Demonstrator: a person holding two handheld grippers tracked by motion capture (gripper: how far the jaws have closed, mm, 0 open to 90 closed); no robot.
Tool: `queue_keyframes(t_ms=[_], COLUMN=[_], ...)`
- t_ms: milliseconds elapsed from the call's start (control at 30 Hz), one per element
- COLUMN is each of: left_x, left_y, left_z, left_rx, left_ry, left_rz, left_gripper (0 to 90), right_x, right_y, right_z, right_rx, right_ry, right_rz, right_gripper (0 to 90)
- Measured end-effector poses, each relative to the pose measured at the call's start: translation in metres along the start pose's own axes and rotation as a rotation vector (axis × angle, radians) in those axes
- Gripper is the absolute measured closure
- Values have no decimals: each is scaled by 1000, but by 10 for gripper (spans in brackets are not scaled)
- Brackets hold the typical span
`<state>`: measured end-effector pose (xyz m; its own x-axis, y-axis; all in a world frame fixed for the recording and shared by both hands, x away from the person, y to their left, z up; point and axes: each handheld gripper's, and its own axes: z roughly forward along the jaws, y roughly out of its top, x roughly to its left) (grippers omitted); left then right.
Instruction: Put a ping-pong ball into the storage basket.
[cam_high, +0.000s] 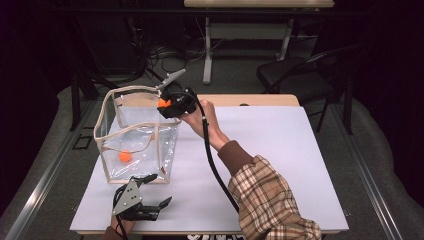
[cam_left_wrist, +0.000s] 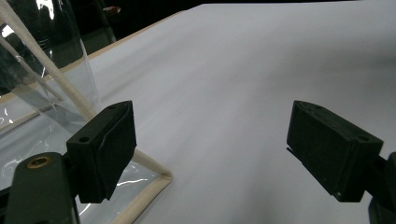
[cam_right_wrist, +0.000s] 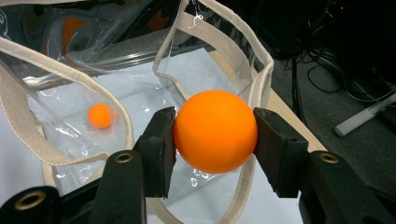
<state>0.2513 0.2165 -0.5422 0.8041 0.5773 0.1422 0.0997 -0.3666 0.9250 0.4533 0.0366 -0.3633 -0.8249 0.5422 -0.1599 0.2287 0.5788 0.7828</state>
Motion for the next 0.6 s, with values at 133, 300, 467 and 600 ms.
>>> queue_keyframes(t_ms=[133, 300, 467, 600], left_x=[0, 0, 0, 0], left_y=[0, 0, 0, 0], left_z=[0, 0, 0, 0], left_rx=[-1, 1, 0, -2], left_ry=[0, 0, 0, -2], left_rz=[1, 1, 1, 0], left_gripper=[158, 158, 158, 158], right_x=[0, -2, -2, -2], right_y=[0, -1, -1, -1], right_z=[0, 7, 10, 13], right_rx=[0, 6, 13, 12], right_ry=[0, 3, 4, 8], right_rz=[0, 13, 13, 20], right_gripper=[506, 505, 505, 505])
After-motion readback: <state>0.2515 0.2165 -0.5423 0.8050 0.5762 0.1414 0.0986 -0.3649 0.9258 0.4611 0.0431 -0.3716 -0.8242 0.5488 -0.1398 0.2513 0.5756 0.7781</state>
